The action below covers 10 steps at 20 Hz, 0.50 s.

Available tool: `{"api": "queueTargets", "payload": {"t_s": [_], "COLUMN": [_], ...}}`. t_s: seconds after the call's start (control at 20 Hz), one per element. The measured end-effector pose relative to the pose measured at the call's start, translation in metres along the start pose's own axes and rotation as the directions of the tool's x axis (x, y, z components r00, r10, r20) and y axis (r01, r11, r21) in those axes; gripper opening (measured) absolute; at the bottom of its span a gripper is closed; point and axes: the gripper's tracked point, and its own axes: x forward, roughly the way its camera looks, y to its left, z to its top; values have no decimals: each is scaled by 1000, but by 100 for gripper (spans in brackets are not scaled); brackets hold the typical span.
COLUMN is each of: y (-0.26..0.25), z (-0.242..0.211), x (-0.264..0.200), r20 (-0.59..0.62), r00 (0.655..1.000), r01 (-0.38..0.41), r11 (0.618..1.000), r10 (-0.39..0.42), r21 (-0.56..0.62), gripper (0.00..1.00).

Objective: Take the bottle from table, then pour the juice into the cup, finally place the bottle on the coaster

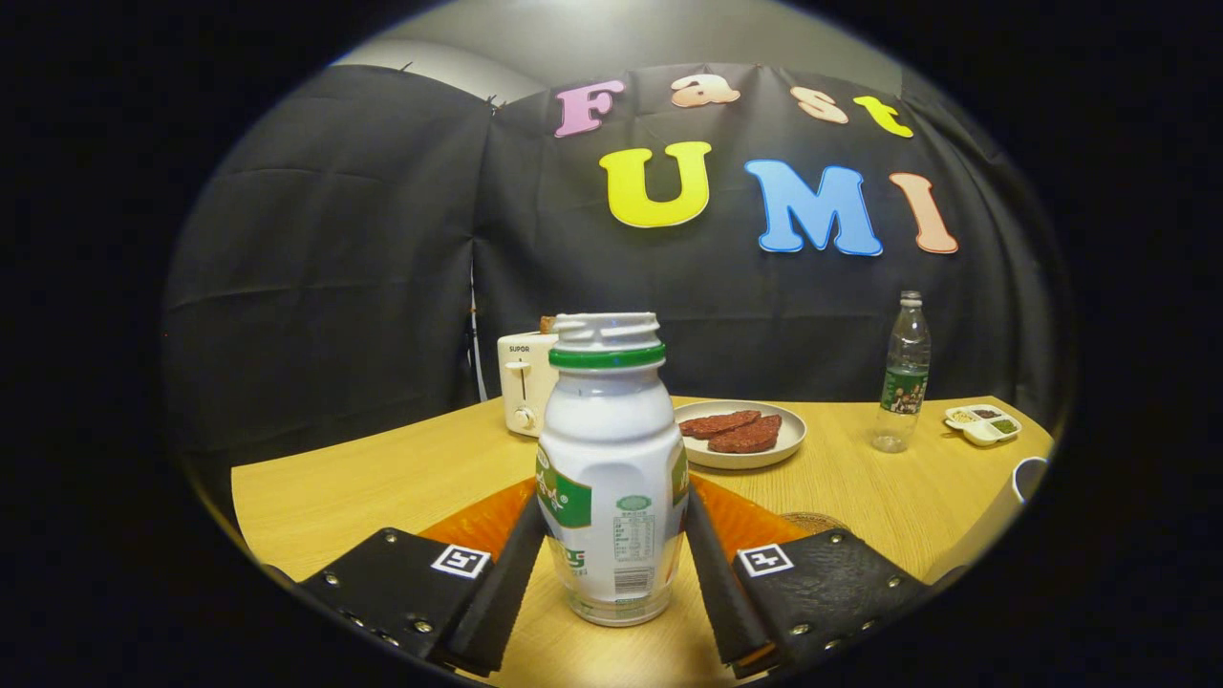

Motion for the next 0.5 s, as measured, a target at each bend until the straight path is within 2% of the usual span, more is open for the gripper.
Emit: {"api": "queueTargets", "payload": {"t_s": [0.2,0.5], "y": [2,0], "z": [1,4], "x": [-2,-12], "r20": [6,18], "r00": [1000,999], "r01": [-13,-46], "r11": [1000,998], "r10": [13,46], "r21": [-22,34], "gripper": [74,74]}}
